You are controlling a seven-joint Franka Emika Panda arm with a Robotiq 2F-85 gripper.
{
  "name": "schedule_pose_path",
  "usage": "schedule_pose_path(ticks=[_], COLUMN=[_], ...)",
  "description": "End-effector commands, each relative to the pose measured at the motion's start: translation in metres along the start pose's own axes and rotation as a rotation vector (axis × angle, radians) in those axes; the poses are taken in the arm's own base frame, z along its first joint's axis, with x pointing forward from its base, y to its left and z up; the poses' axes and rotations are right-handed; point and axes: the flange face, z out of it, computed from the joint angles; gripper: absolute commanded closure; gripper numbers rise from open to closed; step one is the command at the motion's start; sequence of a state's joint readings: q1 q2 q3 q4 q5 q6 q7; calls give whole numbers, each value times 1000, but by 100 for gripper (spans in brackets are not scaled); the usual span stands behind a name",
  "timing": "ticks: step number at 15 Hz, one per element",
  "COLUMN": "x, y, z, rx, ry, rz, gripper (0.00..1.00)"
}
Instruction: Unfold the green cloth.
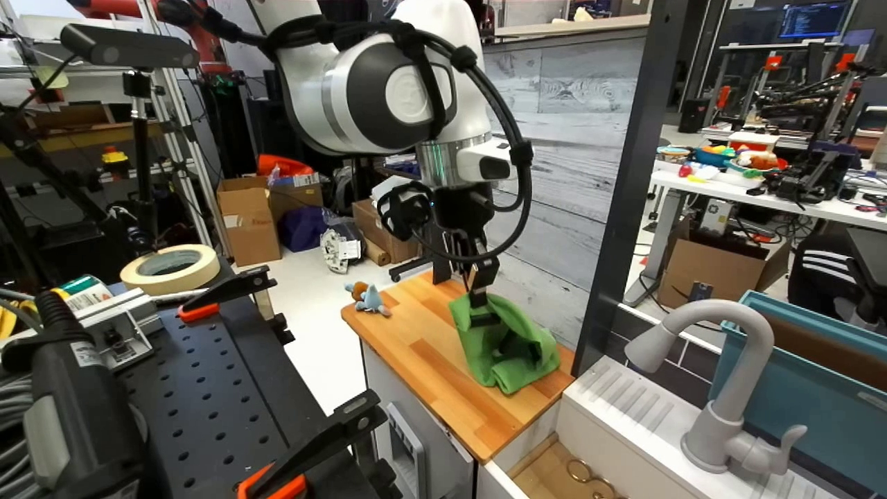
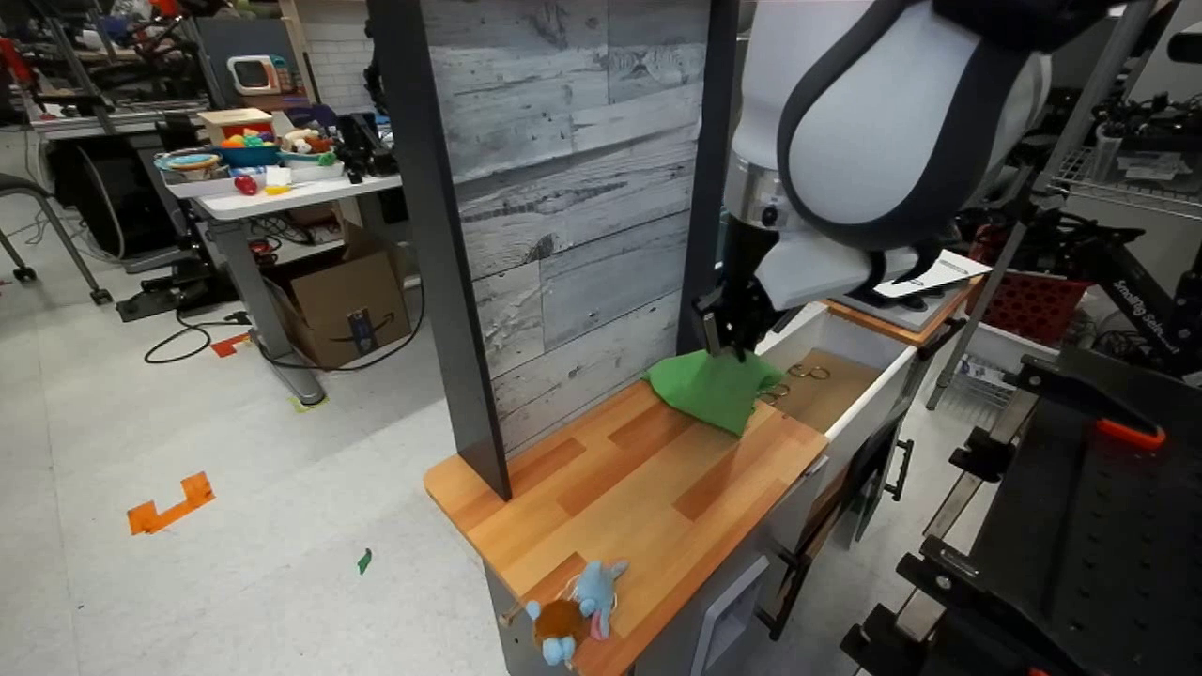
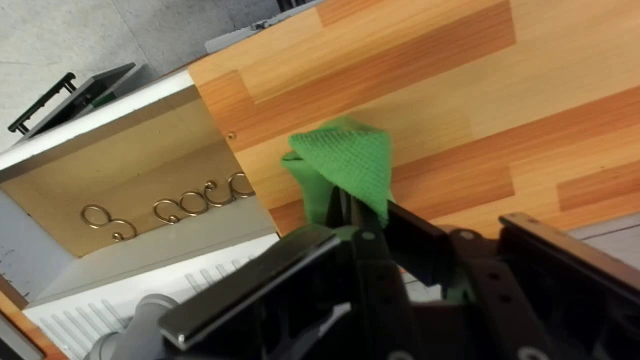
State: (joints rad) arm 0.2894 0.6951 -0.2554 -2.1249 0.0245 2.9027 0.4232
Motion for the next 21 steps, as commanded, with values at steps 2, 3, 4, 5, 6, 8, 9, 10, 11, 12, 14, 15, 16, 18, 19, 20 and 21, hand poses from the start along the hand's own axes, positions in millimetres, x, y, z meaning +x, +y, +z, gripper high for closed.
schedule_pose_path(ticks=[2,3,4,5,6,8,9,10,11,12,14,15,16,18,19,20,21], x=[10,13,15,19,22,31,35,37,39,40,40,39,39,36,34,31,27], y=[-50,-59,-67,-73,-77,-81,-83,-85,-88,-90,-95,-98,-99,-100,-98,-96,-93], z=[-11,-7,-2,5,13,33,44,54,62,70,85,92,97,103,105,105,103], rx=[-36,-46,-55,-69,-82,-110,-125,-133,-137,-137,-129,-130,-132,-139,-145,-149,-144], ry=[53,52,50,43,37,18,10,-2,-9,-21,-41,-49,-56,-63,-70,-79,-79], rz=[-50,-67,-85,-102,-115,-139,-152,-172,-192,-213,-252,-264,-274,-282,-278,-277,-273], gripper=[98,98,98,98,98,98,98,98,98,98,98,98,78,60,52,45,37])
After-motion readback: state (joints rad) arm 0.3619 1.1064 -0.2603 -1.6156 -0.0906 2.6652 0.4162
